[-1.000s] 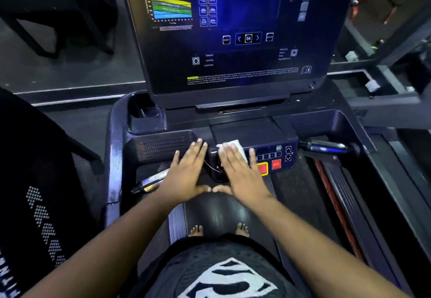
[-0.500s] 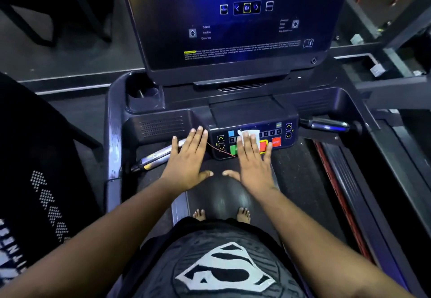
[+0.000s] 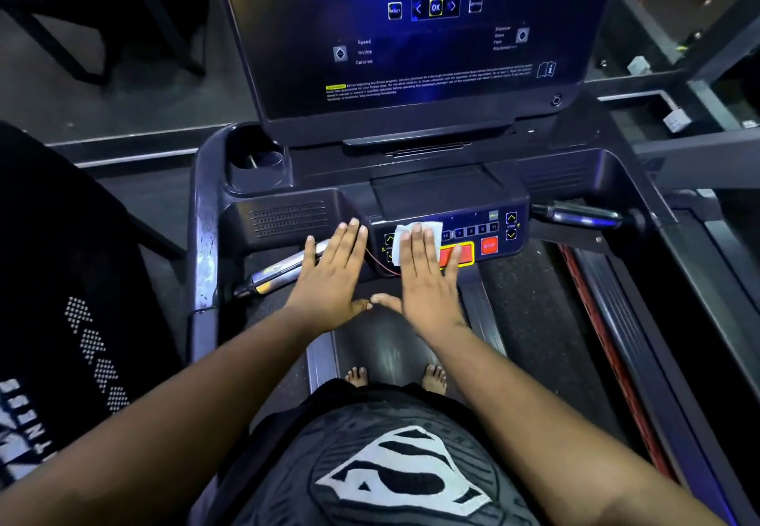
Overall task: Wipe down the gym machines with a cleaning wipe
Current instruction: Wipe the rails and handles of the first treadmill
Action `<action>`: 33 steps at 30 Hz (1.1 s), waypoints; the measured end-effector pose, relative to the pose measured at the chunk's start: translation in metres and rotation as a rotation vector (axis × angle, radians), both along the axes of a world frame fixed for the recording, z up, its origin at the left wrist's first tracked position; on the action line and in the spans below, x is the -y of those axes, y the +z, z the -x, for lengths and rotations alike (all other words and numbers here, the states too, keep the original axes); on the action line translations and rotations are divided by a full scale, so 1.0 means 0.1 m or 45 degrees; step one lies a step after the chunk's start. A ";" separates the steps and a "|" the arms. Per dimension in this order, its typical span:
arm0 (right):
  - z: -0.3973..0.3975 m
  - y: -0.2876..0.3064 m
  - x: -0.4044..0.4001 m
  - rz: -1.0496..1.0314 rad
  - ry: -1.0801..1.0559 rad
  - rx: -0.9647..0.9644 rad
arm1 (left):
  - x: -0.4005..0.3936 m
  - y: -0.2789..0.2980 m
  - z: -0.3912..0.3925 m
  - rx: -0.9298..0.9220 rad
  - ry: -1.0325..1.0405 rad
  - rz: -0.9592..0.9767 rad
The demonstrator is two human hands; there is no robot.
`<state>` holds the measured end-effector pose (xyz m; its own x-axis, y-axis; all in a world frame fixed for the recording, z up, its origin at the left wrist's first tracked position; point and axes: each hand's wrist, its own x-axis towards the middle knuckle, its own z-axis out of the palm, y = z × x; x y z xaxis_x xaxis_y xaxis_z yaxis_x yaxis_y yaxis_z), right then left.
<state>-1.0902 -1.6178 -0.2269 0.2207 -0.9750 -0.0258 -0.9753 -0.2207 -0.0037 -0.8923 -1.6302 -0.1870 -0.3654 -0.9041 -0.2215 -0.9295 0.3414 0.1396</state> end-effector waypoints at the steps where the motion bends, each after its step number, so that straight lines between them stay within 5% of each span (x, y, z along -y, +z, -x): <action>1: -0.08 0.00 -0.01 0.007 0.043 0.004 | 0.00 -0.01 -0.01 0.008 -0.004 0.004; 6: -0.05 -0.13 -0.08 0.028 0.172 -0.038 | 0.02 -0.06 -0.06 0.030 -0.044 -0.013; 11: -0.01 0.04 0.10 0.023 0.025 -0.015 | 0.02 -0.04 -0.03 0.042 -0.030 -0.030; 16: -0.10 0.06 0.12 0.061 0.239 -0.052 | 0.02 -0.08 -0.01 0.041 -0.033 0.000; 23: 0.50 0.11 0.21 0.007 -0.166 0.037 | 0.01 0.01 0.16 -0.031 -0.021 0.072; 30: 0.40 0.03 0.08 0.001 0.098 -0.003 | 0.06 -0.07 0.26 0.069 -0.036 0.239; 33: 0.76 0.04 0.15 0.007 -0.059 0.001 | 0.06 -0.09 0.26 0.063 -0.029 0.254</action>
